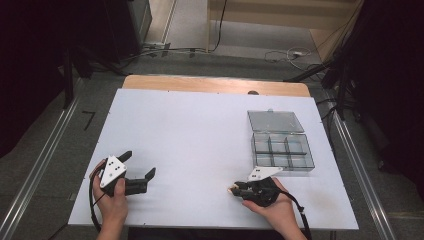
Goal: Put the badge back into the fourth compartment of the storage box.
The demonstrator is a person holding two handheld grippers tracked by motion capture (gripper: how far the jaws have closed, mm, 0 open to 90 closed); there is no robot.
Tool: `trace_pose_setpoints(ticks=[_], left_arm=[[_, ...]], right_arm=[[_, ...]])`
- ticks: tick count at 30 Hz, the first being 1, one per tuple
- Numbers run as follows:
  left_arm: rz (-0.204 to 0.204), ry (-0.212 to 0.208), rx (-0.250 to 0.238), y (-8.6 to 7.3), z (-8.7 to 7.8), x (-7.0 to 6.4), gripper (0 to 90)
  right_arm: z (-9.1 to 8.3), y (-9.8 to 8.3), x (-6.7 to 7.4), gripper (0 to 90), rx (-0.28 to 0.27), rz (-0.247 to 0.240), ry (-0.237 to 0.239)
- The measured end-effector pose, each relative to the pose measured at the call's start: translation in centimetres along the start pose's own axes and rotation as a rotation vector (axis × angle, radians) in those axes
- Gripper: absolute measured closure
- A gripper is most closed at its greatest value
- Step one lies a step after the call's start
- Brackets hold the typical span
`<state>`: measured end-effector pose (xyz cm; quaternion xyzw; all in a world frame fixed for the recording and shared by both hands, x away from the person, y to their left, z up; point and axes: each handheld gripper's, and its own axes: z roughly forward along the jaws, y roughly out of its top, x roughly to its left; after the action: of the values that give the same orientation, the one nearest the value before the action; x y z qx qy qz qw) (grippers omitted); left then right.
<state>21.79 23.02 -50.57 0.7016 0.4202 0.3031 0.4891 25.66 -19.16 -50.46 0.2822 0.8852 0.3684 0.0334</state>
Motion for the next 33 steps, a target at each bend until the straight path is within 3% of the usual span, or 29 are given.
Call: trace_pose_setpoints(ticks=[1,2,7,15,33], left_arm=[[-0.001,-0.001,0.0,0.0,0.0,0.0,3.4],[-0.001,-0.001,0.0,0.0,0.0,0.0,3.4],[-0.002,-0.002,0.0,0.0,0.0,0.0,3.4],[-0.006,-0.006,-0.005,0.0,0.0,0.1,3.4],[-0.01,-0.008,-0.012,0.0,0.0,0.2,3.4]], right_arm=[[-0.2,-0.1,-0.3,78.0,-0.012,0.008,0.041],[0.0,-0.3,-0.2,78.2,0.012,-0.003,0.056],[0.0,-0.3,0.3,78.5,0.007,-0.03,0.025],[-0.2,-0.3,0.4,83.0,0.002,-0.044,0.061],[-0.2,-0.1,0.8,83.6,-0.004,-0.066,0.061]])
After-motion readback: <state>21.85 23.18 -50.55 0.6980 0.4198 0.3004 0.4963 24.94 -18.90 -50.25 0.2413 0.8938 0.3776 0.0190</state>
